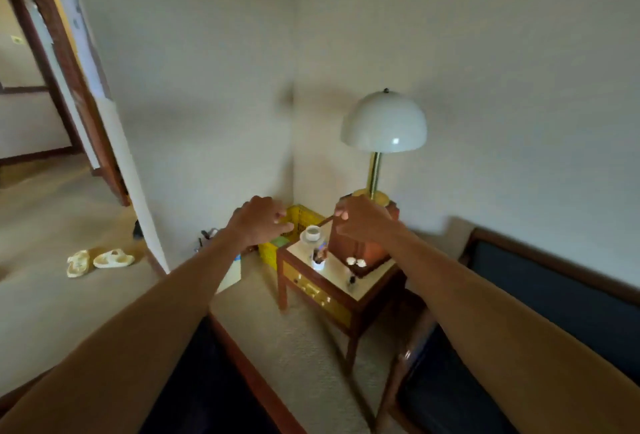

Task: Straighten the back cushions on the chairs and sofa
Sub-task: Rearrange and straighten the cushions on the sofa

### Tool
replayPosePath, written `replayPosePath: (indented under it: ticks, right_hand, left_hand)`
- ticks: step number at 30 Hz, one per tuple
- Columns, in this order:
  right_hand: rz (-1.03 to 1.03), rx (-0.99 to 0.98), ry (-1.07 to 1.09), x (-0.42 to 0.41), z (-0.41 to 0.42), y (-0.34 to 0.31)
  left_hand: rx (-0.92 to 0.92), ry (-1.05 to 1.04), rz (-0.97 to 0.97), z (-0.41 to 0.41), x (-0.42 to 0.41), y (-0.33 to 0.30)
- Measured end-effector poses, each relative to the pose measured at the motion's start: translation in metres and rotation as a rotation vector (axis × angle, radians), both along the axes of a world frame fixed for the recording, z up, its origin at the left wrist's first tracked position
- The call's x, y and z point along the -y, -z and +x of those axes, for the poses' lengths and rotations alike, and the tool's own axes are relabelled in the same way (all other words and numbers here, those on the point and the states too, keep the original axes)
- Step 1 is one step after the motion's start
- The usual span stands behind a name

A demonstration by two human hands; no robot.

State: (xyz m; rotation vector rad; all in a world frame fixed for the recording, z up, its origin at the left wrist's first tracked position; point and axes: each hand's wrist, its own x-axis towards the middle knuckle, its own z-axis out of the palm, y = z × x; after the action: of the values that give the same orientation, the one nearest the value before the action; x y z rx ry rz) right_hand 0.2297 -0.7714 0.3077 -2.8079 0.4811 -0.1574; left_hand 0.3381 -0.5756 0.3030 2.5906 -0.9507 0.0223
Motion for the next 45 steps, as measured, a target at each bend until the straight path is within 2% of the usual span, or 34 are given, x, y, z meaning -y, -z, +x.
replayPosePath:
  ticks: [6, 12, 23, 28, 33, 39, 45]
  right_hand:
    - [-0.003, 0.012, 0.218, 0.127, -0.178, -0.041]
    - [-0.009, 0.021, 0.446, 0.220, -0.342, -0.047]
    - [0.093, 0.011, 0.739, 0.346, -0.505, -0.002]
    - [0.175, 0.020, 0.861, 0.411, -0.559, 0.049]
    - [0.272, -0.062, 1.024, 0.447, -0.633, 0.126]
    - [0.434, -0.141, 1.189, 0.456, -0.731, 0.223]
    - [0.574, -0.256, 1.217, 0.468, -0.821, 0.331]
  left_hand:
    - [0.020, 0.272, -0.074, -0.133, 0.162, -0.040]
    - [0.080, 0.542, -0.060, -0.270, 0.295, -0.048]
    - [-0.038, 0.826, -0.005, -0.412, 0.478, -0.005]
    - [-0.132, 0.937, 0.005, -0.457, 0.561, 0.045]
    - [-0.210, 1.028, 0.118, -0.517, 0.623, 0.124]
    - [-0.281, 1.113, 0.265, -0.604, 0.644, 0.218]
    - [-0.328, 1.085, 0.419, -0.693, 0.641, 0.319]
